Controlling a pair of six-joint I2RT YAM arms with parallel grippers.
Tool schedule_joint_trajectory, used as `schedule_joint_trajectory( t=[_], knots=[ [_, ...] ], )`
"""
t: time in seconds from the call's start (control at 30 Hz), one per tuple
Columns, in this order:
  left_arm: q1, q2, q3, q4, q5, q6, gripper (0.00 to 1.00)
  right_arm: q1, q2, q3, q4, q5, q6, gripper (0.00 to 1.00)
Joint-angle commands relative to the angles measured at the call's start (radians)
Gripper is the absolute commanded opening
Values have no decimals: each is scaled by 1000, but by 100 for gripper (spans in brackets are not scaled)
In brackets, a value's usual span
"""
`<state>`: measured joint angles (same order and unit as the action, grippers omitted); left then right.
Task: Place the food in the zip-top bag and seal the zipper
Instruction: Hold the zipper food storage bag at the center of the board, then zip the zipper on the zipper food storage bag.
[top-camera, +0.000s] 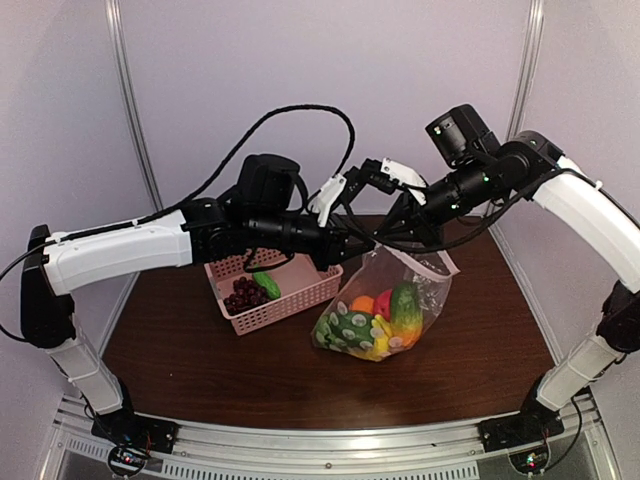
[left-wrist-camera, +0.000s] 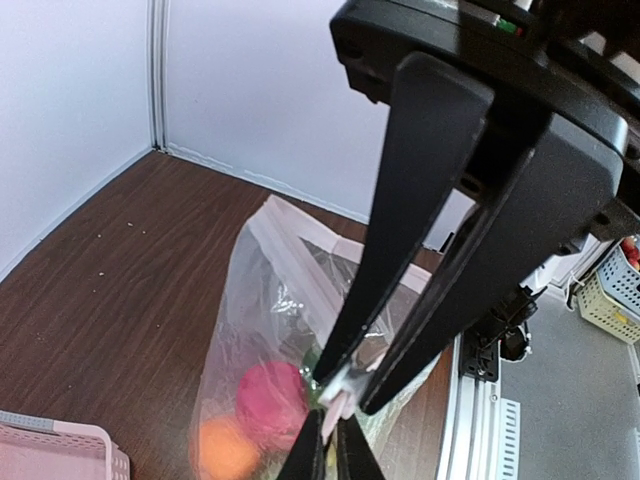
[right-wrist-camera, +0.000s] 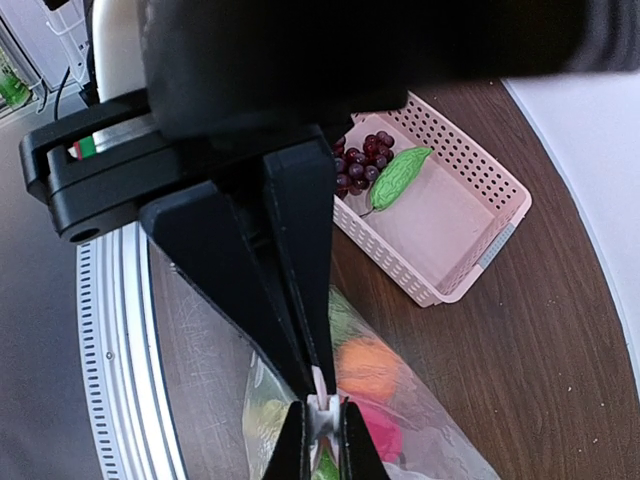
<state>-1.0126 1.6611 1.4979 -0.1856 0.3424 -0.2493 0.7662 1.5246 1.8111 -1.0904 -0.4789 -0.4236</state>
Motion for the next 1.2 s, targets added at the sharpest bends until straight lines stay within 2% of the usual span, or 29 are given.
schedule_joint_trajectory(
  t=[0.0,0.13,0.3,0.7,1.17],
  knots=[
    [9,-8,-14,57,38,41,0,7,-20,-2,-25,-21,-21,0],
    [9,-47,-41,67,-11,59,0,7,-13,0,-58,23,-59,0],
    [23,-143,-150,137,-103,68,0,-10,5,-3,-90,129,-90,0],
    [69,-283,-359,267,-196,28,0,-135,3,4,-147,160,-131,0],
    [88,-264,-386,304,-188,11,0,-348,-59,-74,-184,187,-227,0]
  ],
)
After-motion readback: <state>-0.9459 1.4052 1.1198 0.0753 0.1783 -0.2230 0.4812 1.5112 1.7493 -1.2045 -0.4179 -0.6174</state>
